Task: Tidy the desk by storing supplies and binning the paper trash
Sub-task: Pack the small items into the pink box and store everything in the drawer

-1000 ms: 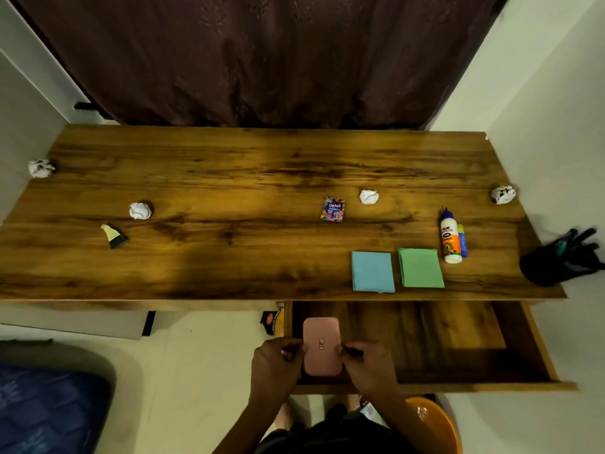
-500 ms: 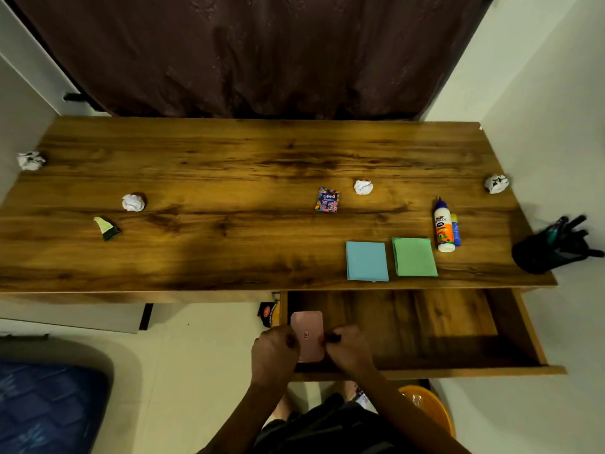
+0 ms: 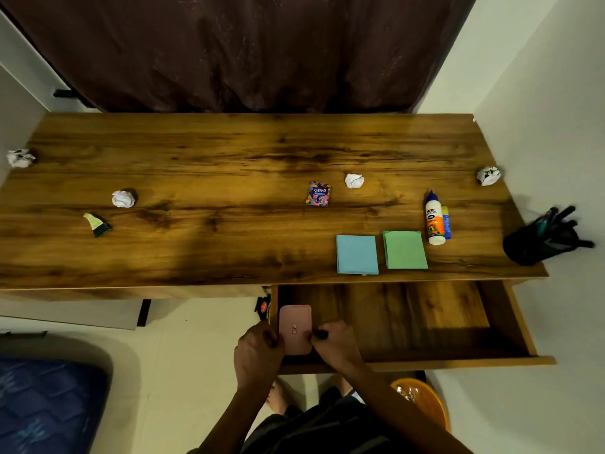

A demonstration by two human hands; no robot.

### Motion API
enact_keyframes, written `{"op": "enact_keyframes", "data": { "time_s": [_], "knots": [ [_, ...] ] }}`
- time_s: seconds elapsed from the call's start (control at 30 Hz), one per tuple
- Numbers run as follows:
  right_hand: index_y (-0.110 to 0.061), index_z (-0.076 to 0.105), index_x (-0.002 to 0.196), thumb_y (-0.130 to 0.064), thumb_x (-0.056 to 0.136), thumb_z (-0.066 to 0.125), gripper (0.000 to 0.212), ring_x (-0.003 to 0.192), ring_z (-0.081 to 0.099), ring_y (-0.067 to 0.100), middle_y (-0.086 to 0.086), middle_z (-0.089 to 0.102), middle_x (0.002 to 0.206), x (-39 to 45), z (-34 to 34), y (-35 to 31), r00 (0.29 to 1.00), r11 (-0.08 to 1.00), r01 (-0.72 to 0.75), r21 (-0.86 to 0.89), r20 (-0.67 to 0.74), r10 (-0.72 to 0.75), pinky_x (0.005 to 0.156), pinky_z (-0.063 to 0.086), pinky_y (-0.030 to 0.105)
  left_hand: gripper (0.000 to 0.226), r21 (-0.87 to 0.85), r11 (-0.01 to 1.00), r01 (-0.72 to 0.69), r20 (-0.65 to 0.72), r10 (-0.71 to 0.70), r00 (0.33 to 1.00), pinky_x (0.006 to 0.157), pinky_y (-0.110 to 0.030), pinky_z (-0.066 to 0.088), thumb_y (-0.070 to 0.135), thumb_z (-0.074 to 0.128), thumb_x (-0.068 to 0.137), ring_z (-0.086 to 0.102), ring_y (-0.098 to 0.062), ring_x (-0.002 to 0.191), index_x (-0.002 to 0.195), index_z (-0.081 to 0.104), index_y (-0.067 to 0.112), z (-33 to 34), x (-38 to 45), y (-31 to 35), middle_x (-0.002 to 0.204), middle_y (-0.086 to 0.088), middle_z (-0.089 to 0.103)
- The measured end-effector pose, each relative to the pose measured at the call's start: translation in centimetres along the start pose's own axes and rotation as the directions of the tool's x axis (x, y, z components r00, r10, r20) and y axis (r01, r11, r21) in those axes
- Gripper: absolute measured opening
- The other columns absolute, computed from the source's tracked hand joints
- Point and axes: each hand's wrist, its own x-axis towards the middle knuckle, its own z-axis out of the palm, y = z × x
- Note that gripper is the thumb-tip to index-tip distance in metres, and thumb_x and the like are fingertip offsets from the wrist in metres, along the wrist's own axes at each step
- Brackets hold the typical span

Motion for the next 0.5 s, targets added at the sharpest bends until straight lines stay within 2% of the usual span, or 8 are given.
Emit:
{"op": "enact_keyframes", "data": {
  "time_s": [0.1,0.17,0.23,0.3,0.4,0.5],
  "knots": [
    [-0.019,0.074,0.084,-0.053,0.088,0.068,0.035,0.068,0.065,0.002,-0.008,0.073,0.079,-1.1,-0.4,0.4,0.998,0.999,0.014,0.039,-0.069,-0.011,0.062,0.052,0.017,0.025,-0.049,0.999,0.006,0.010,-0.005,1.000,0.053,-0.026,0.050,0.018,0.078,0.079,0.061,-0.008,0.058,0.067,0.058,0.026,-0.5,-0.6,-0.1,0.066,0.013,0.063],
    [-0.019,0.075,0.086,-0.051,0.088,0.070,0.033,0.073,0.066,0.002,-0.008,0.072,0.079,-2.3,-1.3,0.8,0.996,0.995,0.012,0.096,-0.095,-0.002,0.068,0.055,0.018,0.027,-0.099,0.995,0.020,0.002,-0.020,1.000,0.052,-0.023,0.048,0.022,0.082,0.080,0.061,-0.006,0.057,0.066,0.059,0.028,-0.9,-1.4,-0.3,0.067,0.014,0.064],
    [-0.020,0.077,0.090,-0.050,0.087,0.073,0.030,0.076,0.066,-0.002,-0.012,0.072,0.080,-3.7,-2.4,1.6,0.994,0.990,-0.008,0.143,-0.106,0.024,0.065,0.048,0.009,0.029,-0.137,0.989,0.047,-0.008,-0.048,0.999,0.053,-0.021,0.045,0.028,0.084,0.081,0.062,-0.004,0.058,0.065,0.060,0.027,-1.5,-2.5,-0.7,0.063,0.013,0.065],
    [-0.025,0.077,0.089,-0.048,0.085,0.077,0.023,0.076,0.065,-0.006,-0.017,0.070,0.076,-5.2,-3.8,2.6,0.988,0.987,-0.020,0.157,-0.148,0.043,0.065,0.043,0.007,0.031,-0.154,0.983,0.104,-0.009,-0.107,0.994,0.057,-0.025,0.046,0.035,0.085,0.081,0.063,-0.006,0.060,0.063,0.061,0.025,-1.9,-3.7,-1.3,0.062,0.015,0.065],
    [-0.030,0.077,0.078,-0.046,0.081,0.080,0.017,0.072,0.067,-0.008,-0.019,0.073,0.071,-7.0,-5.2,4.9,0.975,0.982,-0.020,0.190,-0.214,0.062,0.069,0.050,0.018,0.034,-0.159,0.961,0.224,0.018,-0.224,0.974,0.064,-0.032,0.050,0.040,0.086,0.079,0.065,-0.014,0.058,0.063,0.062,0.022,-2.1,-5.0,-2.6,0.059,0.016,0.063],
    [-0.024,0.075,0.075,-0.056,0.076,0.076,0.033,0.068,0.069,0.000,-0.012,0.074,0.071,-8.6,-6.7,7.4,0.962,0.958,-0.041,0.283,-0.249,0.114,0.071,0.056,0.032,0.037,-0.146,0.943,0.300,0.044,-0.296,0.954,0.068,-0.037,0.054,0.043,0.082,0.082,0.064,-0.018,0.054,0.063,0.062,0.020,-2.4,-6.1,-2.6,0.049,0.007,0.060]
  ]
}}
